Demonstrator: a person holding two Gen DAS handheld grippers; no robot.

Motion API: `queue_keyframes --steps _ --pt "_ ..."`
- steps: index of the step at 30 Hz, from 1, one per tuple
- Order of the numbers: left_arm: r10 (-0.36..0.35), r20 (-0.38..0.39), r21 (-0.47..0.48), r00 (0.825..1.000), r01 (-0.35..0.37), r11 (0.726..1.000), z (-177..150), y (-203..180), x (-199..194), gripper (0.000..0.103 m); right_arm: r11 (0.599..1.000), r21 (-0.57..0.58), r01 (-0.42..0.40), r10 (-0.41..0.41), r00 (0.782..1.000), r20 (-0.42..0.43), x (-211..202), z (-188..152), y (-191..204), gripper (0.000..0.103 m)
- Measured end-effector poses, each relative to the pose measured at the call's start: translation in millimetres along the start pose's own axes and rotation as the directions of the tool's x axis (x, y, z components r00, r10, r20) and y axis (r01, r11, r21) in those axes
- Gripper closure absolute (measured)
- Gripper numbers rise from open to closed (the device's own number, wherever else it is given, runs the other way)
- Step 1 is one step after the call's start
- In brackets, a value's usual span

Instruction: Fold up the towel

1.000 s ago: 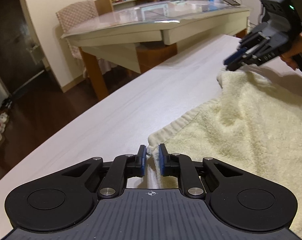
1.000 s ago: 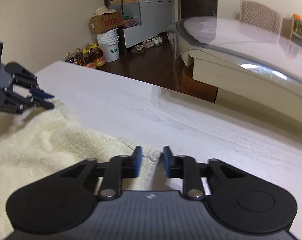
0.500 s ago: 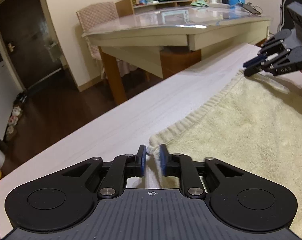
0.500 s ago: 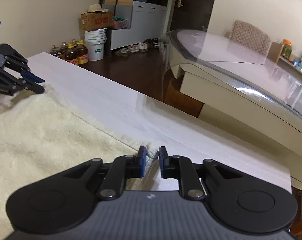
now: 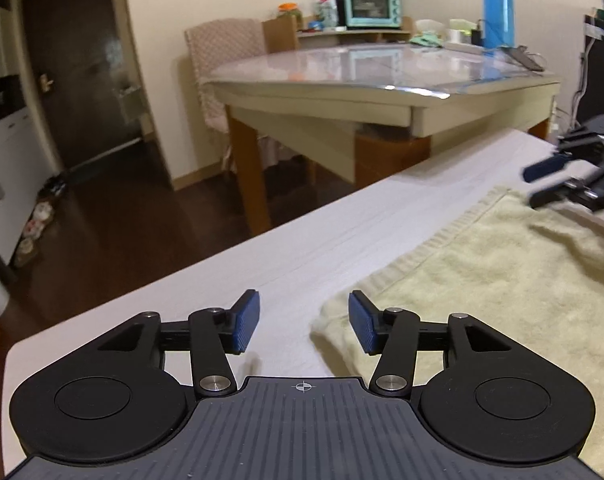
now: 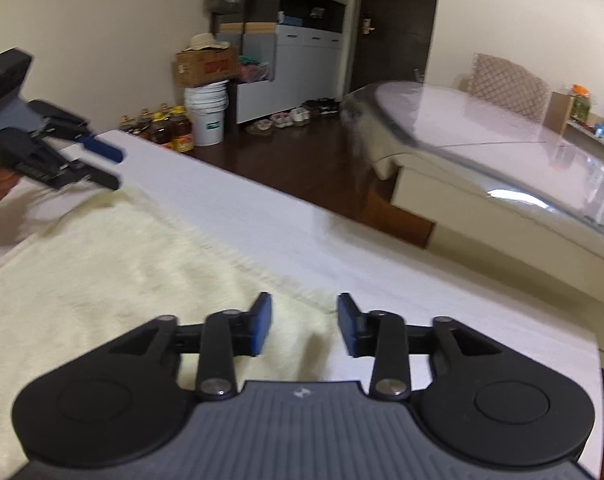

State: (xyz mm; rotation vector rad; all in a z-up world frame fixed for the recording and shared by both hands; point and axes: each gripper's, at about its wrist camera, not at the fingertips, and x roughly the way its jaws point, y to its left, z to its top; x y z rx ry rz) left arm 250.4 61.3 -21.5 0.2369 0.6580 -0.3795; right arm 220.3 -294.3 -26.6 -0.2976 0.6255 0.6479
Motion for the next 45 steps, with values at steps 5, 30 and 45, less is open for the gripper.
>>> queue_keyframes --steps 5,30,45 --pt "0.051 -0.009 0.022 0.999 -0.05 0.998 -6 -1 3 0.049 0.999 0.037 -0.028 0.027 1.0 0.007 -8 -6 6 0.056" --pt "0.112 0.019 0.094 0.994 -0.113 0.989 -21 -34 -25 0.046 0.982 -0.187 -0.036 0.041 0.999 0.023 -168 -79 78 0.054" --pt "-0.122 0.063 0.141 0.991 0.112 0.984 -39 -131 -94 0.037 0.921 -0.389 0.012 -0.012 1.0 0.002 -163 -120 108 0.073"
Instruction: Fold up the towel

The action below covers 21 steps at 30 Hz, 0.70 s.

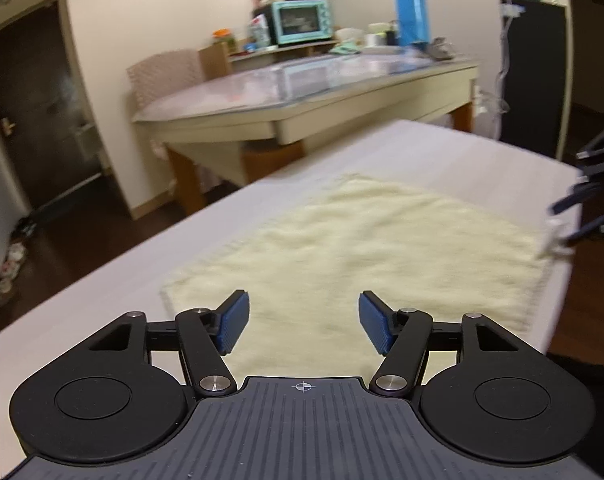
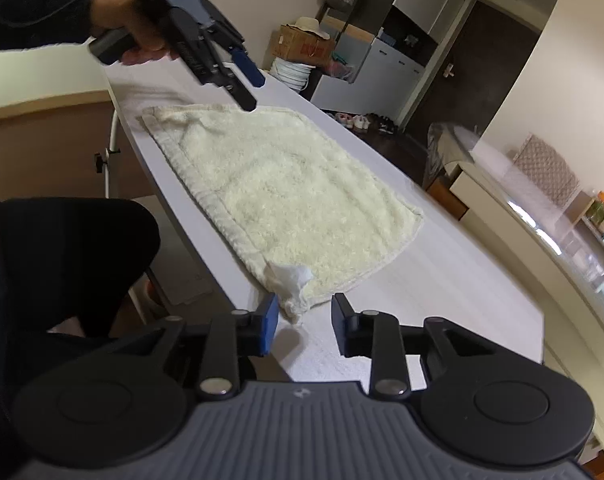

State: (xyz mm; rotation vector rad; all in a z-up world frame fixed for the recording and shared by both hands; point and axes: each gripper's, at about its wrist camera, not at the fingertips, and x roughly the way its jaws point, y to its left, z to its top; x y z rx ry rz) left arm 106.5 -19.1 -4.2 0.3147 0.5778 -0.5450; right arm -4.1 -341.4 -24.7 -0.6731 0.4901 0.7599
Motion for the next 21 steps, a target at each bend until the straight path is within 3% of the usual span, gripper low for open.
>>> queue_keyframes --steps 4,6,11,15,21 --pt "-0.105 0.0 0.042 0.994 0.105 0.994 8 -33 6 0.036 1.0 -0.007 -0.002 0.002 1.0 0.002 7 0 -2 0.073" --pt "-0.174 -0.004 0.076 0.985 0.174 0.982 13 -56 15 0.035 1.0 0.004 -0.002 0.002 1.0 0.011 10 1 -5 0.073" --pt "-0.265 -0.01 0.137 0.964 0.263 0.955 19 -96 39 0.033 1.0 0.02 0.008 -0.008 1.0 0.021 23 5 -15 0.069" --pt "-0.267 -0.024 0.138 0.963 0.268 0.954 21 -115 64 0.033 0.999 0.053 -0.007 0.005 0.999 0.033 25 4 -22 0.068" --pt "-0.243 -0.028 0.099 0.97 0.245 0.965 23 -108 84 0.033 0.987 0.146 -0.072 0.061 0.995 0.082 5 -10 -33 0.066"
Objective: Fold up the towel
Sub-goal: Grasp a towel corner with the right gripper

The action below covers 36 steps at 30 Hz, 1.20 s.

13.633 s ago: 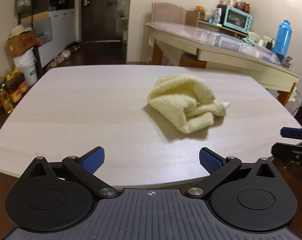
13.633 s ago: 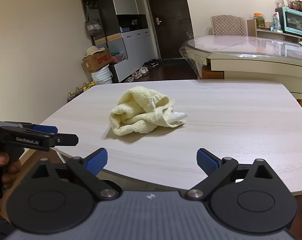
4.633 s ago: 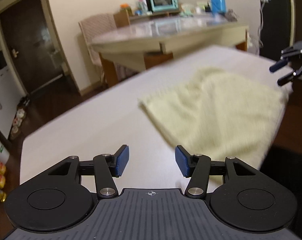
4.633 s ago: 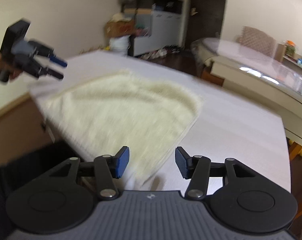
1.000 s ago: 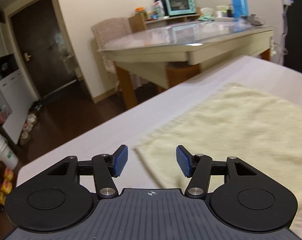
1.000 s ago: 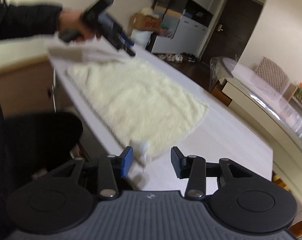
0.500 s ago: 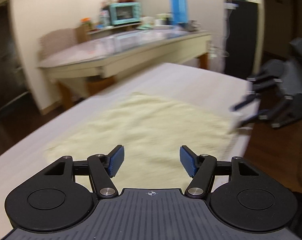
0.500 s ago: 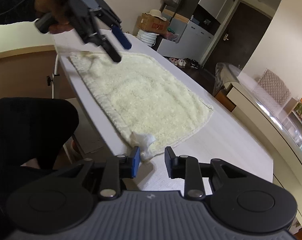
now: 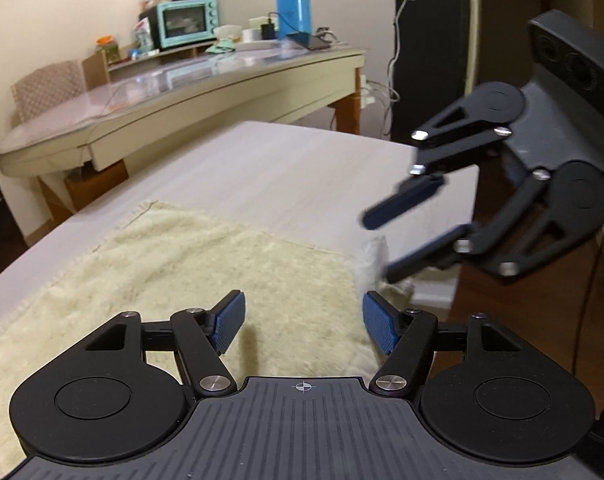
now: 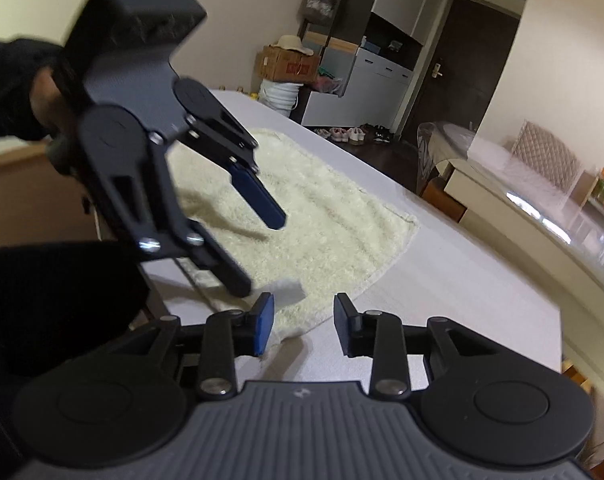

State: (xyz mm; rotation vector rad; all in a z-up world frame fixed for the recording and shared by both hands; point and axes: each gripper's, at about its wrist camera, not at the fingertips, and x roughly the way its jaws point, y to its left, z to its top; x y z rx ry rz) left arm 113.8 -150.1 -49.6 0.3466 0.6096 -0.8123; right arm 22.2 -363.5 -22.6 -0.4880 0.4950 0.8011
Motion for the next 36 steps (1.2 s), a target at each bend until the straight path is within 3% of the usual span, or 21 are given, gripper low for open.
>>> queue_keyframes --steps 6,10,14,18,20,24,30,36 --pt "0.0 -0.005 -0.013 1.0 0.0 1.0 -2 9 5 0.027 0.998 -0.052 -0.036 0.035 0.999 -0.01 -3 -10 11 0.066" --pt "-0.005 0.001 -0.026 1.0 0.005 1.0 -3 11 5 0.026 0.997 0.019 -0.068 0.068 0.998 -0.005 1 -9 7 0.067" --pt "-0.004 0.004 -0.029 1.0 0.004 1.0 -2 11 4 0.026 0.984 0.142 -0.111 0.111 0.994 0.013 2 -13 -2 0.079" --pt "-0.003 0.006 -0.028 1.0 0.003 1.0 -2 11 4 0.027 0.973 0.205 -0.101 0.102 0.995 0.005 0 -12 -2 0.089" --pt "0.0 0.021 -0.019 1.0 0.0 1.0 -1 11 1 0.028 0.977 0.194 -0.087 0.089 0.996 0.001 0 -7 0 0.096" --pt "0.015 0.044 -0.032 0.999 -0.014 0.999 1 18 -7 0.027 0.984 0.164 -0.072 0.072 0.997 0.006 -5 13 -2 0.096" --pt "0.102 0.066 -0.061 0.993 -0.098 0.993 -1 36 -24 0.026 0.993 0.091 -0.07 0.069 0.998 0.012 2 41 -4 0.096" --pt "0.216 0.072 -0.156 0.974 -0.203 0.967 -20 60 -64 0.024 0.994 0.053 -0.097 0.099 0.994 -0.037 35 69 -13 0.096"
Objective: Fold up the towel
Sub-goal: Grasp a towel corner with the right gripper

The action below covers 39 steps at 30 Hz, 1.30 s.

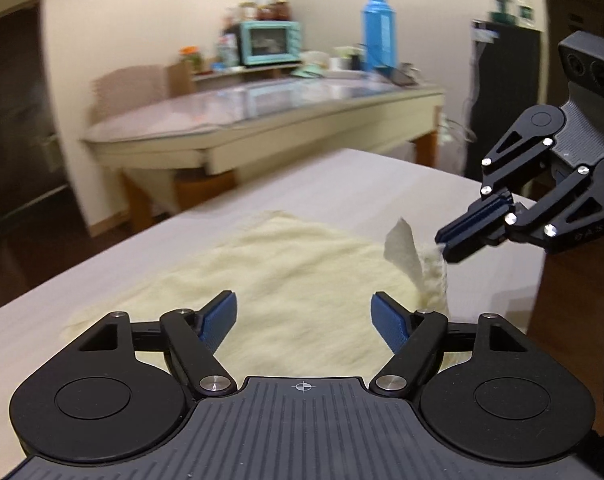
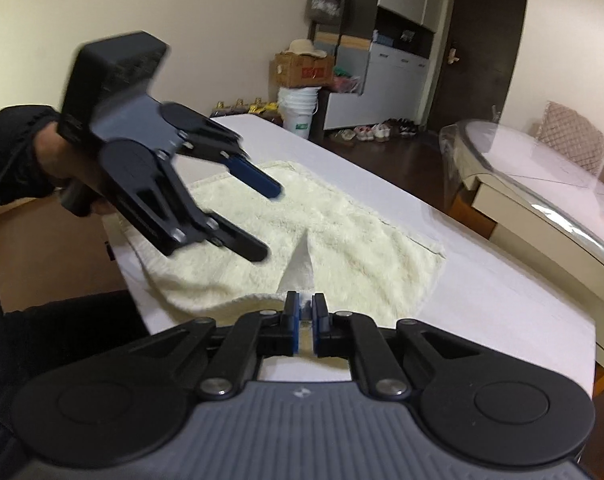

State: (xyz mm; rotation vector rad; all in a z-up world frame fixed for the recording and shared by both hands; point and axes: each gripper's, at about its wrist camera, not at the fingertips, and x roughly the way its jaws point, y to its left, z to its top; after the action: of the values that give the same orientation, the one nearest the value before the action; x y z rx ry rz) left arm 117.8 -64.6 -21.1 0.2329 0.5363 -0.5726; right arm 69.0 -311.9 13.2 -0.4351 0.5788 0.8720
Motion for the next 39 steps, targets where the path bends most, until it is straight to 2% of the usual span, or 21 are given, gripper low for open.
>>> queue_keyframes --steps 6,8,14,16,21,27,28,29,30,33,39 --pt "0.037 -0.019 -0.058 0.999 -0.038 0.998 -18 11 -21 0.024 0.999 -0.041 -0.023 0.02 0.998 -0.059 41 7 -4 0.093" --pt "0.042 -0.024 -0.069 0.999 -0.044 0.997 -23 13 -24 0.024 0.996 -0.09 -0.001 -0.003 0.999 -0.052 45 4 -1 0.081" --pt "0.067 -0.025 -0.1 0.997 -0.069 0.993 -36 25 -42 0.024 0.971 -0.238 0.029 -0.04 0.998 -0.044 39 -2 8 0.064" --pt "0.074 -0.031 -0.096 0.997 -0.076 0.992 -39 30 -48 0.024 0.965 -0.261 0.022 -0.036 0.998 -0.05 42 -1 8 0.062" --pt "0.073 -0.049 -0.111 0.996 -0.078 0.991 -52 47 -71 0.025 0.957 -0.286 -0.053 0.044 0.998 -0.039 54 13 -1 0.063" --pt "0.037 -0.04 -0.106 0.999 -0.041 0.994 -67 60 -104 0.026 0.931 -0.291 -0.222 0.192 0.973 -0.129 80 26 -23 0.067" --pt "0.029 -0.041 -0.093 0.999 -0.033 0.995 -68 60 -106 0.026 0.93 -0.276 -0.243 0.212 0.967 -0.139 82 27 -26 0.073" --pt "0.02 -0.043 -0.076 0.999 -0.023 0.997 -70 58 -110 0.026 0.928 -0.257 -0.268 0.236 0.96 -0.15 85 28 -29 0.089" --pt "0.013 -0.045 -0.062 0.999 -0.016 0.998 -70 57 -112 0.026 0.926 -0.238 -0.293 0.259 0.952 -0.161 87 29 -32 0.095" --pt "-0.026 -0.052 -0.014 0.998 0.026 1.0 -72 50 -114 0.026 0.931 -0.217 -0.294 0.265 0.952 -0.152 85 30 -31 0.094" --pt "-0.11 -0.077 0.144 0.991 0.12 0.982 -76 32 -109 0.04 0.96 -0.164 -0.225 0.22 0.974 -0.047 57 37 -28 0.095"
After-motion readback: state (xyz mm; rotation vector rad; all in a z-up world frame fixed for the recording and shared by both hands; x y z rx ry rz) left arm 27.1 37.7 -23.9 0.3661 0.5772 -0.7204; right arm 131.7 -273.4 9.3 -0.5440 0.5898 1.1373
